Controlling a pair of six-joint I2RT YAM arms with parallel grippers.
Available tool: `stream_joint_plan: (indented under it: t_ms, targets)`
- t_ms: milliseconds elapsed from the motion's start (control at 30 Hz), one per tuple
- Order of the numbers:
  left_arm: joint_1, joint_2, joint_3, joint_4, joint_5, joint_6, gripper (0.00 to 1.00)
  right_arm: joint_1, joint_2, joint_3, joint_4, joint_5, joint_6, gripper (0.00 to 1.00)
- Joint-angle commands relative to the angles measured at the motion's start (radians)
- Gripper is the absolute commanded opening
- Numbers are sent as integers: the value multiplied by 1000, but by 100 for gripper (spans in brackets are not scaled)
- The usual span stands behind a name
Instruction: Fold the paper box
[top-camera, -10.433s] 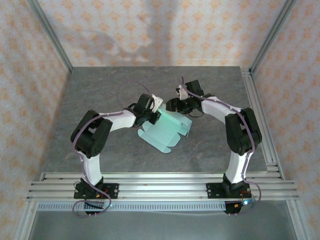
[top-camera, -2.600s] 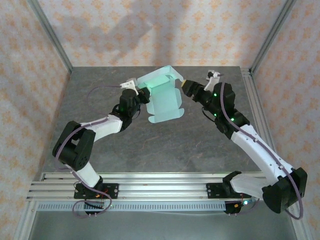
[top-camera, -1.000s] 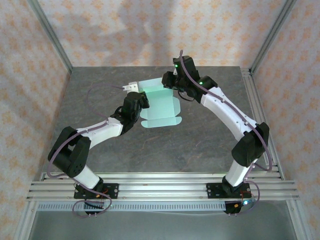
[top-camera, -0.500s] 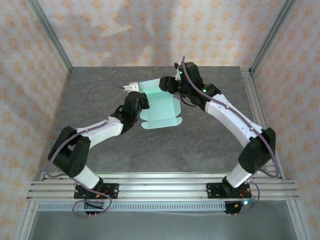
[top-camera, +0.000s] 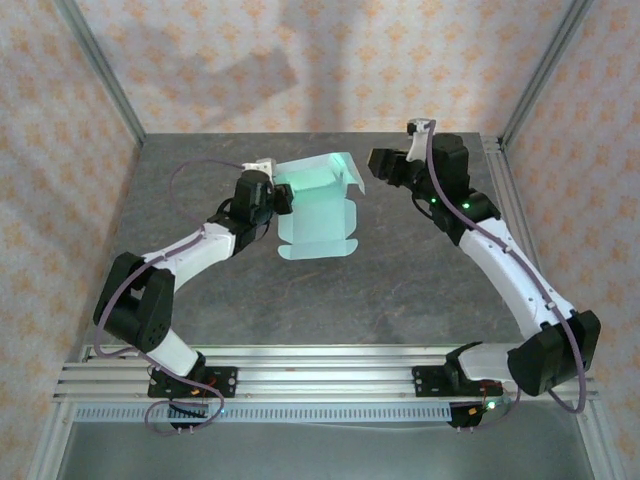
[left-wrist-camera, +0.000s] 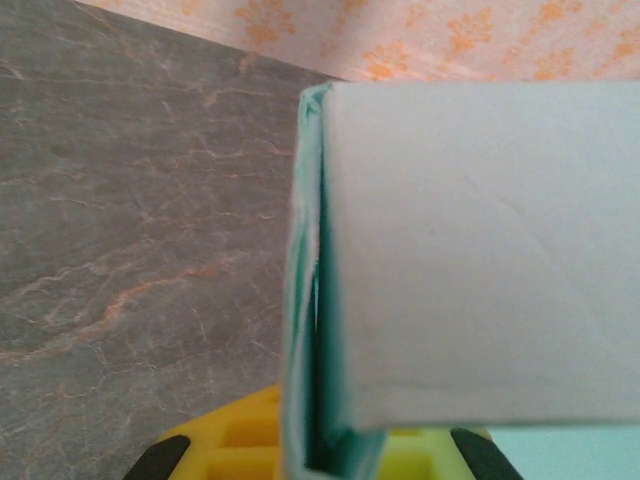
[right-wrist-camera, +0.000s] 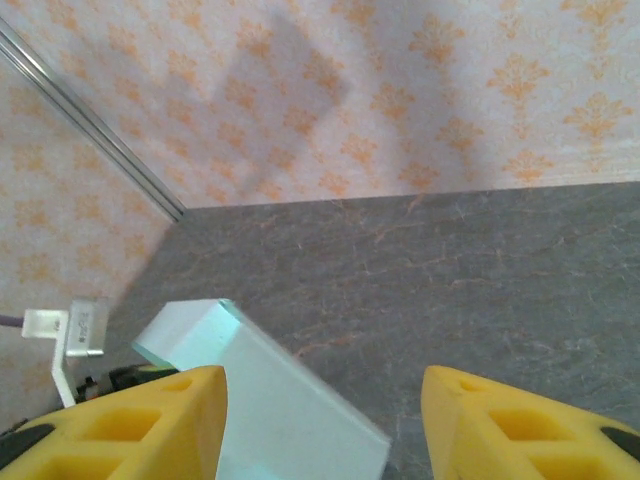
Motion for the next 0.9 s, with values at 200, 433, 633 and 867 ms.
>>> stream_joint_plan:
  t_ms: [200,433,633,867]
  targets:
    - [28,-15,55,-34,210,4,0,-52,100,21,1,-376,-24,54]
    - [28,0,88,-29,256,-8,0,-52,164,47,-1,-532,-54,55]
    - [26,14,108,-50,249,-17,0,-47,186,71,-31,-583,-74,50]
    - [26,27,116,-60,258,-19,0,12,203,130,-163,-449,-197,46]
